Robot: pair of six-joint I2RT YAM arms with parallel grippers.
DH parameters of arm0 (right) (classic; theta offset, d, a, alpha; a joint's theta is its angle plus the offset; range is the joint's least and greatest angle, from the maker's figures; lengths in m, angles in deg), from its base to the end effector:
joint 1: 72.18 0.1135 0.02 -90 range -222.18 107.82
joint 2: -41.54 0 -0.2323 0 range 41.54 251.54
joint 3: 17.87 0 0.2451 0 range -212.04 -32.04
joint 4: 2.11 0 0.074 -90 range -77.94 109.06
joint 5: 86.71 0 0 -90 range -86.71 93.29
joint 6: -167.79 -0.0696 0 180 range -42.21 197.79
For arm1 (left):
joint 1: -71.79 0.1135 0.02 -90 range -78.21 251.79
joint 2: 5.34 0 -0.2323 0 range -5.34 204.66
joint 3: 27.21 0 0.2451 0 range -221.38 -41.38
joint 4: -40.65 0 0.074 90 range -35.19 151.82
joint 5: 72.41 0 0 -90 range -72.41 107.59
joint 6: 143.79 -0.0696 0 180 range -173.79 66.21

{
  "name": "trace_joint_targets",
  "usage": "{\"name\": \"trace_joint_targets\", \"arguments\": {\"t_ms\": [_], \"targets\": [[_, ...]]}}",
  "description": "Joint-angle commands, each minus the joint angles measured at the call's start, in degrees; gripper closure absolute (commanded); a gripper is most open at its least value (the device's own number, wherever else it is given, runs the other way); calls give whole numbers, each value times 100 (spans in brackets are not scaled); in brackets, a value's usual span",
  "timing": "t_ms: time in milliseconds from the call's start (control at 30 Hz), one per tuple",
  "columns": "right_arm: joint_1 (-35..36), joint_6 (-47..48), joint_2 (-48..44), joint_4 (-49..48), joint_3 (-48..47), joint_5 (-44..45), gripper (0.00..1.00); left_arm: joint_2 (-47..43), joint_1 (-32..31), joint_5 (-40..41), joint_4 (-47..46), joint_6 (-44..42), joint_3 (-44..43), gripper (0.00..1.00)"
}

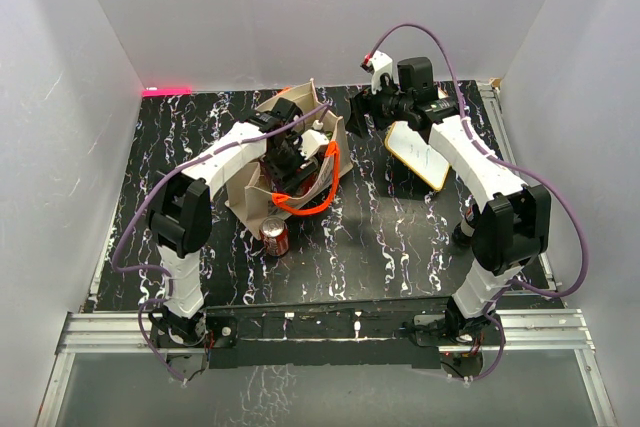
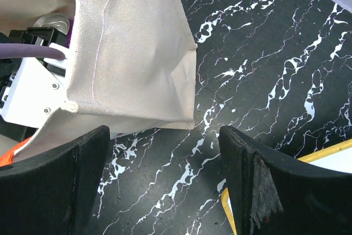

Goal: Place the beverage into the canvas bag

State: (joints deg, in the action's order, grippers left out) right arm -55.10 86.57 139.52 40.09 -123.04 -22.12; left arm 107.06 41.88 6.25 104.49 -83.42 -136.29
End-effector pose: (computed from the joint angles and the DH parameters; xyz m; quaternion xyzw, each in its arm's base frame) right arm 0.3808 0.1482 0.2957 -0.2926 0.8207 0.2272 0.4351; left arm 0.3472 -0.2155 0.1830 0.5013 0.8370 -0.0973 0.1968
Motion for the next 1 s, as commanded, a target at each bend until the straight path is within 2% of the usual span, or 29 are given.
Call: {"name": "trace_joint_targets", "arguments": {"t_ms": [0,433,667,967], "targets": [[-13,-60,-258,-380,24,-29,17,169,-92,-93,412,47,371,91],[38,-118,-321,-515,173,-35,17,-336,-92,-94,613,41,156,40],[48,-127,-329,-585,222,-56,17,-399,-91,-73,656,91,61,24],[50,-145,-340,-627,291,-57,17,-418,-86,-18,697,124,-169,18]]}}
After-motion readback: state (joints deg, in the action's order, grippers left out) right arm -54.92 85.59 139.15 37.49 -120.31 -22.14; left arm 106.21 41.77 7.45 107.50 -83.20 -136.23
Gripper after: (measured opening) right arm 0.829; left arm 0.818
